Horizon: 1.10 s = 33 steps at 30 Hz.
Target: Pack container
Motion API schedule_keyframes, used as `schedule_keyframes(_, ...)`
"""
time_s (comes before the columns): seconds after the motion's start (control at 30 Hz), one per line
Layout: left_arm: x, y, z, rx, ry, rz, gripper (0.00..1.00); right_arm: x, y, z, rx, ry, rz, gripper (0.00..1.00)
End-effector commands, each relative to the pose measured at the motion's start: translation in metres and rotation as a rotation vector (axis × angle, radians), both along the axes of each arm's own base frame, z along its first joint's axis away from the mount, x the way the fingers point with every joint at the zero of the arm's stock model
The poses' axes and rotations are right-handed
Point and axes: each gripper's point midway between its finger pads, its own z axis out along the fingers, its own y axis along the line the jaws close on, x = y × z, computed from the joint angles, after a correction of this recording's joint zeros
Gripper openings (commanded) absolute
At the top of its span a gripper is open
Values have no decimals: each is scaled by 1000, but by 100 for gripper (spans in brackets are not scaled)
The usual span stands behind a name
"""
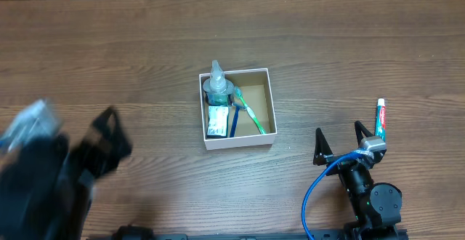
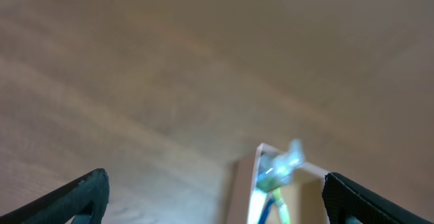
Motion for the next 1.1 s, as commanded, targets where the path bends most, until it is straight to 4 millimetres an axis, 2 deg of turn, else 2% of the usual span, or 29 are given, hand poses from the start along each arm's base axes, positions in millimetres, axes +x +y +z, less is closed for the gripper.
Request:
schedule_keyframes(0.0,-66,9,29,-7,-223,7,100,0,-1,-1,-5,-9,-3,100)
schedule_keyframes(0.1,-109,14,38,-23,-356,8,100,0,-1,-1,-5,-9,-3,100)
schedule_keyframes(0.23,-145,18,37,-34,-454,9,100,0,-1,-1,-5,-9,-3,100)
schedule_keyframes(0.3,-159,20,26,-34,-452,9,100,0,-1,-1,-5,-9,-3,100)
schedule_keyframes(0.33,-166,21,11,-30,-418,9,100,0,-1,-1,-5,-9,-3,100)
schedule_keyframes(0.4,-173,22,-9,-22,-354,9,100,0,-1,-1,-5,-9,-3,100)
schedule_keyframes(0.47,-177,23,-21,-17,-319,13,100,0,-1,-1,-5,-9,-3,100)
schedule_keyframes(0.7,-178,23,-54,-4,-298,33,100,0,-1,-1,-5,-9,-3,100)
schedule_keyframes(0.83,-165,22,-81,7,-210,61,100,0,-1,-1,-5,-9,-3,100)
schedule_keyframes(0.93,-148,21,-87,9,-195,63,100,0,-1,-1,-5,-9,-3,100)
schedule_keyframes(1.07,-104,13,-74,-7,-289,36,100,0,-1,-1,-5,-9,-3,100)
